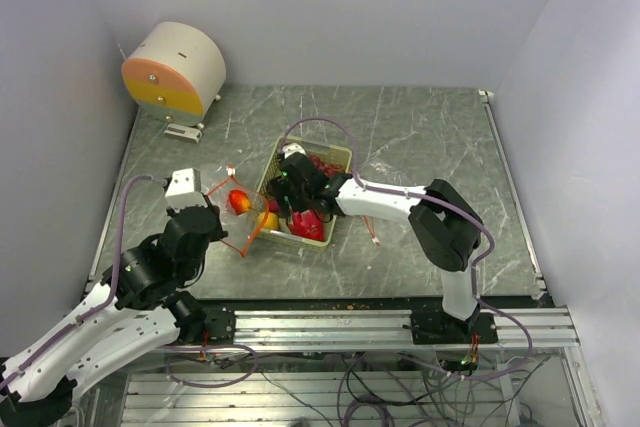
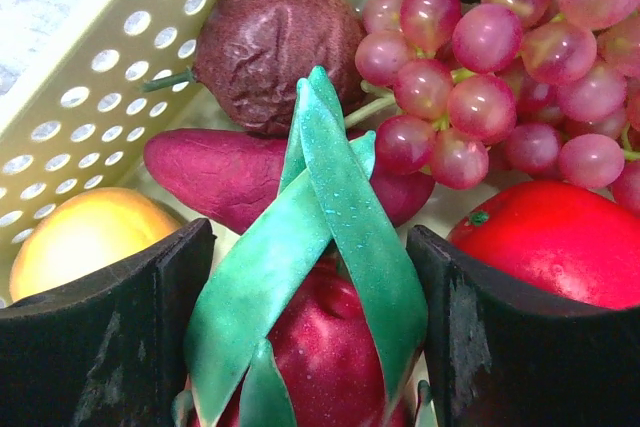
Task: Place the food in the zip-top bag and seal the zipper
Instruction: Pick up the fake fruit from the bin.
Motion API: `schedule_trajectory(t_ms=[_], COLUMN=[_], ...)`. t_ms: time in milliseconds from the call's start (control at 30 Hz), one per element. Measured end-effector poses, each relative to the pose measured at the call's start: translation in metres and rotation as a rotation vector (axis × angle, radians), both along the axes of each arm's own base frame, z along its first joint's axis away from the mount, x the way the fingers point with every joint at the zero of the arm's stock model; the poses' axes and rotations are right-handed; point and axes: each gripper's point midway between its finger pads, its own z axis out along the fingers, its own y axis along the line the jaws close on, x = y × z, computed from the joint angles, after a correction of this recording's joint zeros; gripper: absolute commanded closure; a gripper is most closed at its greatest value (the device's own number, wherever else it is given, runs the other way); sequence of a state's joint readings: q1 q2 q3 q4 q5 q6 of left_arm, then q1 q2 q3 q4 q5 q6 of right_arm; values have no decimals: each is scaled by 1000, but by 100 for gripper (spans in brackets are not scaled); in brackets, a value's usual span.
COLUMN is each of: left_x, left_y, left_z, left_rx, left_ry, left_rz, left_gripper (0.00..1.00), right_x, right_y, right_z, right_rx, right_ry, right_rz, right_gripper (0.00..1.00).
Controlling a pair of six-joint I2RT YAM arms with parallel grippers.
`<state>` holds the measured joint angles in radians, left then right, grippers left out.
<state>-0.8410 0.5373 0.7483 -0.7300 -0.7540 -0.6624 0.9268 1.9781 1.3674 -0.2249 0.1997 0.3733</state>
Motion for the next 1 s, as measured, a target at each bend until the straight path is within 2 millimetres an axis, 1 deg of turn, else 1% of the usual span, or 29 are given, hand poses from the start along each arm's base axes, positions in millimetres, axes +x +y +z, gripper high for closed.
schedule_trajectory(t_ms=[67, 167, 233, 333, 433, 500, 600, 767, 833, 867, 1000], left_x=[0, 0, 0, 0, 0, 0, 0, 1, 2, 3, 3], left_y=[0, 0, 0, 0, 0, 0, 0, -2, -4, -5, -12], left_z=[1, 1, 1, 1, 1, 1, 1, -3, -6, -7, -8], left_rx=[-3, -3, -4, -4, -4, -4, -3, 13, 24, 28, 13], left_ry=[-3, -3, -3, -3, -3, -3, -2, 12, 24, 31, 39], left_rz=[0, 0, 0, 0, 0, 0, 0, -1, -3, -6, -33], left_gripper=[93, 93, 93, 93, 93, 93, 93, 93, 93, 93, 93], right_x=[1, 0, -1, -1, -3, -5, -12, -46, -61, -71, -94], right_y=[-1, -4, -5, -8, -10, -9, -11, -15, -18, -19, -27], right_z=[1, 4, 11, 29, 62, 89, 125, 179, 200, 214, 242], right_rx=[0, 4, 12, 40, 97, 150, 243, 454, 553, 634, 856], right_ry=[-8, -13, -22, -45, -83, -118, -171, -237, -275, -308, -385], right_rz=[-5, -9, -11, -14, -12, -2, 27, 150, 203, 235, 279], right_gripper=[76, 87, 89, 89, 90, 90, 92, 96, 96, 94, 92])
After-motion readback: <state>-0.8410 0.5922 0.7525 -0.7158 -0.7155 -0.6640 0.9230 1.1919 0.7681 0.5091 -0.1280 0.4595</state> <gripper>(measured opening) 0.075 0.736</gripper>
